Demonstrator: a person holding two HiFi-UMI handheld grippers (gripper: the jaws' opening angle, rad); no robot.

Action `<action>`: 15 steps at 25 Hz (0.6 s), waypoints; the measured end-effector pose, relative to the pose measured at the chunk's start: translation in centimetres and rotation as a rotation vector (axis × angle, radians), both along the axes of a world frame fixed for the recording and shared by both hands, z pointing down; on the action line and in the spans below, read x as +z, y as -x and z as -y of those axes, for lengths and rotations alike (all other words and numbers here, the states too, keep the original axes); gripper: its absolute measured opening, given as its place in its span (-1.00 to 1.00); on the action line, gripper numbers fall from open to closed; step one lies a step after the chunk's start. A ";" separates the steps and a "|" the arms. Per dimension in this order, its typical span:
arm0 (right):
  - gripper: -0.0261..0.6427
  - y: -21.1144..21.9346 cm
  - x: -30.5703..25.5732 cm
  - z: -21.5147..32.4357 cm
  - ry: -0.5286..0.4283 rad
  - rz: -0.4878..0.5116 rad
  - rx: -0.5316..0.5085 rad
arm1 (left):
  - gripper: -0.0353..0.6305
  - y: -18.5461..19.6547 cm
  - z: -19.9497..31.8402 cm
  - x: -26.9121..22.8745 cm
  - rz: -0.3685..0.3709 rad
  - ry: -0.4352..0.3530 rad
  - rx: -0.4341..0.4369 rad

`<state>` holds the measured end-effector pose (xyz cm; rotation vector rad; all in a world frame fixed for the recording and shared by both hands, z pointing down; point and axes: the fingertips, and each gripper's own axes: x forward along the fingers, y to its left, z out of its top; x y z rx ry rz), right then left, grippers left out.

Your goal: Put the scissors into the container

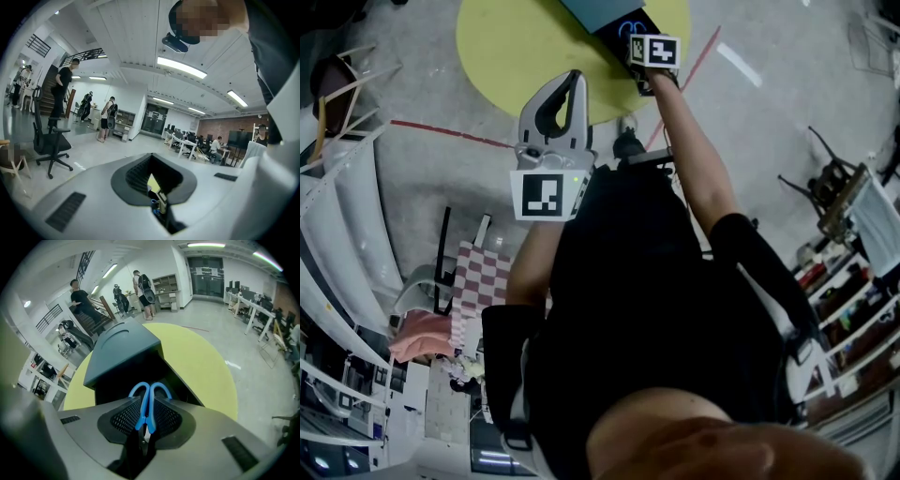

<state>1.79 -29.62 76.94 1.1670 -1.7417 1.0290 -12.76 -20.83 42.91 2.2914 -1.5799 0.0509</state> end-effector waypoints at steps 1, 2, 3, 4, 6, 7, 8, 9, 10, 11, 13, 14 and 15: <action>-0.67 0.0 0.0 0.0 0.001 -0.002 -0.002 | -0.90 0.0 0.0 0.0 0.000 0.000 -0.001; -0.67 0.0 0.1 0.1 0.002 -0.004 -0.003 | -0.90 0.0 0.0 -0.1 0.000 0.001 -0.003; -0.67 0.0 0.1 0.1 0.002 -0.005 -0.003 | -0.90 0.1 -0.1 0.0 0.001 0.002 -0.004; -0.67 0.1 0.1 0.0 0.002 -0.006 -0.003 | -0.90 0.1 -0.2 0.1 0.002 0.005 -0.006; -0.67 0.1 0.3 0.0 0.000 -0.009 -0.003 | -0.90 0.2 -0.3 0.3 -0.004 0.011 -0.012; -0.67 0.1 0.4 0.0 -0.001 -0.012 -0.002 | -0.90 0.2 -0.3 0.4 -0.006 0.012 -0.015; -0.67 0.1 0.4 0.1 -0.005 -0.014 -0.002 | -0.90 0.3 -0.3 0.4 -0.007 0.011 -0.017; -0.67 0.1 0.3 0.1 -0.010 -0.016 0.000 | -0.90 0.3 -0.4 0.3 -0.006 0.010 -0.017; -0.67 0.1 0.1 0.1 -0.016 -0.017 0.003 | -0.90 0.3 -0.4 0.2 -0.006 0.009 -0.017; -0.67 0.0 0.0 0.2 -0.022 -0.016 0.007 | -0.90 0.3 -0.5 0.2 -0.006 0.009 -0.018; -0.67 -0.1 -0.4 0.2 -0.031 -0.010 0.014 | -0.90 0.4 -0.7 0.2 -0.008 0.009 -0.019; -0.67 -0.1 -0.6 0.2 -0.036 -0.006 0.017 | -0.90 0.3 -0.8 0.2 -0.009 0.008 -0.019; -0.67 -0.2 -0.9 0.2 -0.042 -0.002 0.019 | -0.90 0.3 -0.9 0.1 -0.010 0.006 -0.020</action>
